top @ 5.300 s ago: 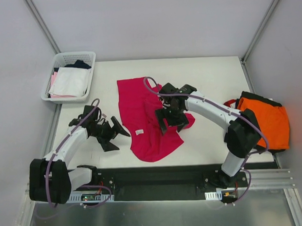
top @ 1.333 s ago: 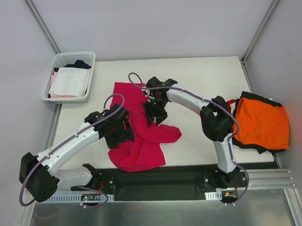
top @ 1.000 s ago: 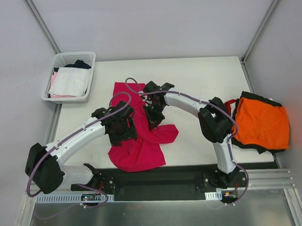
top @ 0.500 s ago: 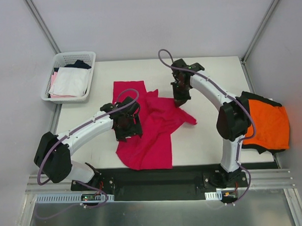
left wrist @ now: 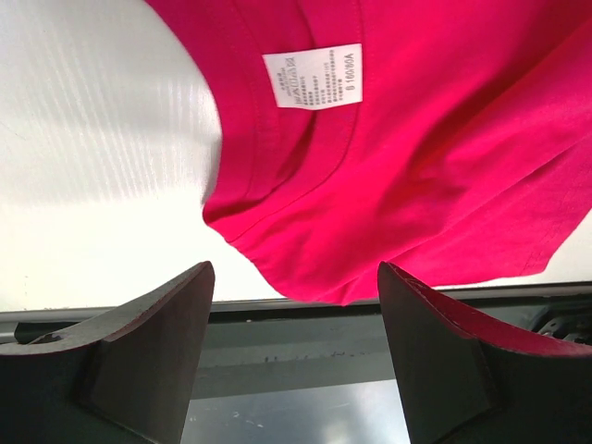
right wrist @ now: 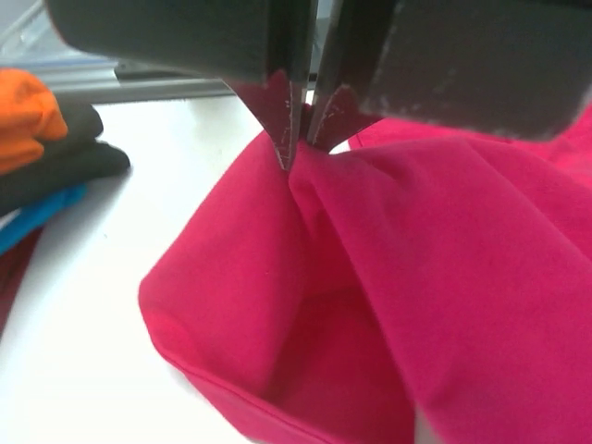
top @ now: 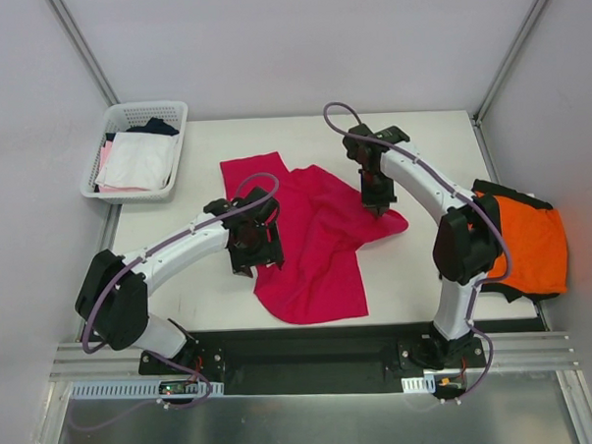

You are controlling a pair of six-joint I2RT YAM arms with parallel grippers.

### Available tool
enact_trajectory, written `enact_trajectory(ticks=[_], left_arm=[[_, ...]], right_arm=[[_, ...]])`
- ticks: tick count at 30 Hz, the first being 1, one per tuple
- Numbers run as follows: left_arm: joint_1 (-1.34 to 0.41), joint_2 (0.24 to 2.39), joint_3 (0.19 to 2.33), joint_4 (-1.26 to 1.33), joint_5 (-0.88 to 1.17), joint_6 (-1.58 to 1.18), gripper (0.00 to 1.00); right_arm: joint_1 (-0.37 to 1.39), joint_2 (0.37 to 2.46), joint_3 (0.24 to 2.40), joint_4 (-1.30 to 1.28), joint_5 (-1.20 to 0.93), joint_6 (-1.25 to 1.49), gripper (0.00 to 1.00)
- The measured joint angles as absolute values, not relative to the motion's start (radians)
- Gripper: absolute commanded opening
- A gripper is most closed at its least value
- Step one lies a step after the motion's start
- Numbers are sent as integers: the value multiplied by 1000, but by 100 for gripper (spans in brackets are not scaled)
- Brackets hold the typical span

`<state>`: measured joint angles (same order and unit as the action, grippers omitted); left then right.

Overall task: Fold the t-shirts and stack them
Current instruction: Flatten the tshirt out

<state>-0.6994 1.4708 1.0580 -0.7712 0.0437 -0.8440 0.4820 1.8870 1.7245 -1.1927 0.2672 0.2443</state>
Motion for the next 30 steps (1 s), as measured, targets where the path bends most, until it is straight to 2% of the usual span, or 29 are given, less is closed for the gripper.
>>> enact_trajectory(ticks=[2,5,6,7,9,10,14,19,24,30], left_arm=[[-699,1473,1060,-772,41,-844,70],[-699,1505,1099,-781,26,-833,62],[-699,1525,1125,-784,17,-825,44],[-699,1550,1153,-781,9,-818,31],[-699,1610,1218,-779,-9,-798,7],[-699,1635,1240,-771,-13,-795,0],[-699,1753,1322,-740,-19,-758,0],[-698,1826,1325,-699,-7,-749,0],[-685,1830,1242,-631,23,-748,0],[-633,1784,1106,-577,53,-755,0]], right_arm=[[482,1875,1689,-1204,287,259,1],[481,1870,1671,-1210,290,262,1],[480,1869,1671,-1208,287,261,1],[479,1869,1672,-1208,282,260,1],[474,1869,1682,-1209,263,257,1],[472,1869,1687,-1209,250,257,1],[447,1869,1717,-1203,177,250,1],[417,1869,1718,-1181,96,231,1],[358,1873,1730,-1159,20,196,1],[196,1892,1797,-1156,-52,174,1]])
